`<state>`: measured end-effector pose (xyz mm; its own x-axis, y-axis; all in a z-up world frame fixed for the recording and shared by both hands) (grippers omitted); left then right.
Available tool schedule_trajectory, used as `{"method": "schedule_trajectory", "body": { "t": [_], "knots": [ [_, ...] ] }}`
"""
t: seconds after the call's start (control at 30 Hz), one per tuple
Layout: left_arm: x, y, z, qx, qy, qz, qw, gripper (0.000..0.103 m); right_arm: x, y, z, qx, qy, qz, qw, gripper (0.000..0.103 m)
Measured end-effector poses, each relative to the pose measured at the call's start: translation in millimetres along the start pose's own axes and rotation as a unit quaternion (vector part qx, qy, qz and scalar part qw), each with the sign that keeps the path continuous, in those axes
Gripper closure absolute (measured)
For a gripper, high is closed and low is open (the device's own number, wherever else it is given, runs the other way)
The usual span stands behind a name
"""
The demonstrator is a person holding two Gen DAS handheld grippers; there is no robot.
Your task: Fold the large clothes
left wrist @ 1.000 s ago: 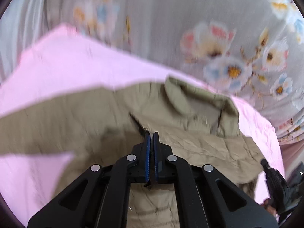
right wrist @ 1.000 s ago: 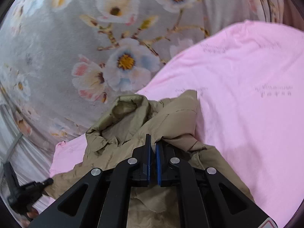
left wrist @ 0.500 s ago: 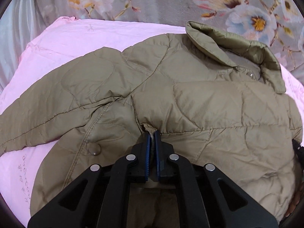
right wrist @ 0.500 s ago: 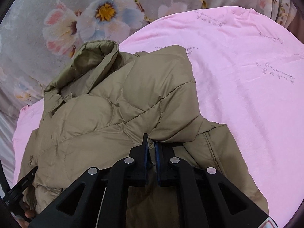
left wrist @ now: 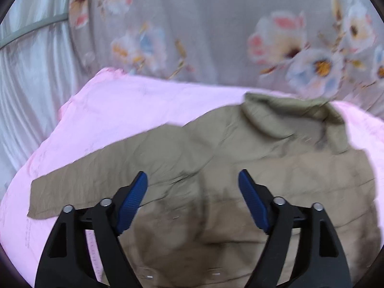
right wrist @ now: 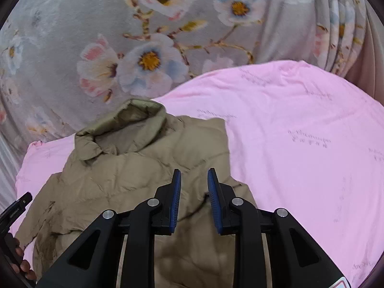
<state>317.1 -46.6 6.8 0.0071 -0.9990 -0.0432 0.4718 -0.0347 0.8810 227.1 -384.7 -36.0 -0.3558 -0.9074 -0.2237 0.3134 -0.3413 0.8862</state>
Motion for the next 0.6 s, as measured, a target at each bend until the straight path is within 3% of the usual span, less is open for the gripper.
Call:
{"method": "schedule_trajectory", "body": {
  "t": [0.13, 0.27, 0.43, 0.6],
  "knots": [
    [47, -4, -8, -0.019, -0.043, -0.022, 0.9986, 0.021, -44, 1, -16, 0.003, 0.011, 0.067, 0.998, 0.093],
    [81, -35, -41, -0.063, -0.042, -0.057, 0.9955, 0.022, -65, -21, -51, -0.035, -0.002, 0.109, 0.993, 0.094],
    [82, -62, -62, -0.092, -0.044, -0.045, 0.9938, 0.019, -57, -53, -83, -0.089, -0.016, 0.111, 0.99, 0.094],
    [78, -73, -70, -0.1, -0.043, -0.032, 0.9935, 0.01, -57, -60, -91, -0.098, -0.024, 0.112, 0.989, 0.094]
  ]
}}
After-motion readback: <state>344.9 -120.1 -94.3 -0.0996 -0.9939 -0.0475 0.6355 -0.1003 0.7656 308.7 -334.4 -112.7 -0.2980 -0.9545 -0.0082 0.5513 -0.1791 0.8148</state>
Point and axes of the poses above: each gripper's, at about its wrist camera, not at the fingertips, and z roughly against the way its jaws point, x to its right, y to its top, the point moved 1 cm from there along -z, roughly the way its jaws point, and after that the axes turned 9 degrees about x, right-handed, at the moved point
